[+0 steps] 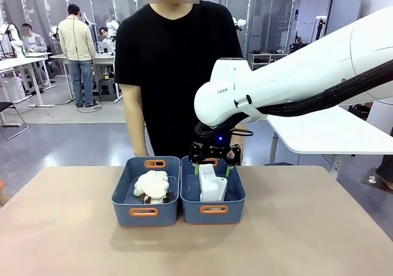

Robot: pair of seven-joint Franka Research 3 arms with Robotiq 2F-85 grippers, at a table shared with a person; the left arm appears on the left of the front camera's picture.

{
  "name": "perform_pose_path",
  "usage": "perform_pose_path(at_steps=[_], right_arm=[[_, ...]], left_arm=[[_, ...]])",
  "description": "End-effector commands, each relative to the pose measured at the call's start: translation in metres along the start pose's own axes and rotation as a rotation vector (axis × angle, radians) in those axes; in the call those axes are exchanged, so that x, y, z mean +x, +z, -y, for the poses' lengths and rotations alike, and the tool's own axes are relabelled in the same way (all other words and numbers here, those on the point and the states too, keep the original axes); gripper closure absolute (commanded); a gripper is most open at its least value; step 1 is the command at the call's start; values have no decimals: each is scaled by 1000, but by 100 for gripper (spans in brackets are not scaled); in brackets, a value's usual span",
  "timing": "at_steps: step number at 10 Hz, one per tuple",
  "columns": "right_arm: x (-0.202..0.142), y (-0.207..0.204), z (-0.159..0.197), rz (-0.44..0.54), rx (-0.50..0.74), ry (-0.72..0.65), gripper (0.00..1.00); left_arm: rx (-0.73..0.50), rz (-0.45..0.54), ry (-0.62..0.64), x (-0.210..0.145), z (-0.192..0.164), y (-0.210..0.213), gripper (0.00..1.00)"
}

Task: Sort the digital clocks into the basket.
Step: Pick up the Digital clock from the table and place it into the empty Plastic storage basket.

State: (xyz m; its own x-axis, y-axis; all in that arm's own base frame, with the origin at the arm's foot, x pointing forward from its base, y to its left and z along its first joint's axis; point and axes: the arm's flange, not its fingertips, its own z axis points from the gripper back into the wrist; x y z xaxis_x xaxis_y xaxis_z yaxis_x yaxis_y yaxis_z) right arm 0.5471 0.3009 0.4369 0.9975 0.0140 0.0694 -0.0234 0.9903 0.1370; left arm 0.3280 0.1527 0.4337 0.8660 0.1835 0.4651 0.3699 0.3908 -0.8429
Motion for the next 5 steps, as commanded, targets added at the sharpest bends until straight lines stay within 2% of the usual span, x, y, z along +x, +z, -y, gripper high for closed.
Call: perform_pose_path(at_steps=[1, 3, 4, 5], right_arm=[[-19, 56, 28, 41, 102, 55, 0], [-46, 100, 77, 45, 272, 45, 0], [-57, 106, 111, 43, 326, 3, 0], [-66, 108, 160, -15, 442, -40, 0]], left_arm=[[4, -9, 10, -1, 4, 1, 0], [4, -9, 10, -1, 4, 1, 0], [4, -9, 10, -1, 4, 1, 0], [4, -9, 10, -1, 4, 1, 0]])
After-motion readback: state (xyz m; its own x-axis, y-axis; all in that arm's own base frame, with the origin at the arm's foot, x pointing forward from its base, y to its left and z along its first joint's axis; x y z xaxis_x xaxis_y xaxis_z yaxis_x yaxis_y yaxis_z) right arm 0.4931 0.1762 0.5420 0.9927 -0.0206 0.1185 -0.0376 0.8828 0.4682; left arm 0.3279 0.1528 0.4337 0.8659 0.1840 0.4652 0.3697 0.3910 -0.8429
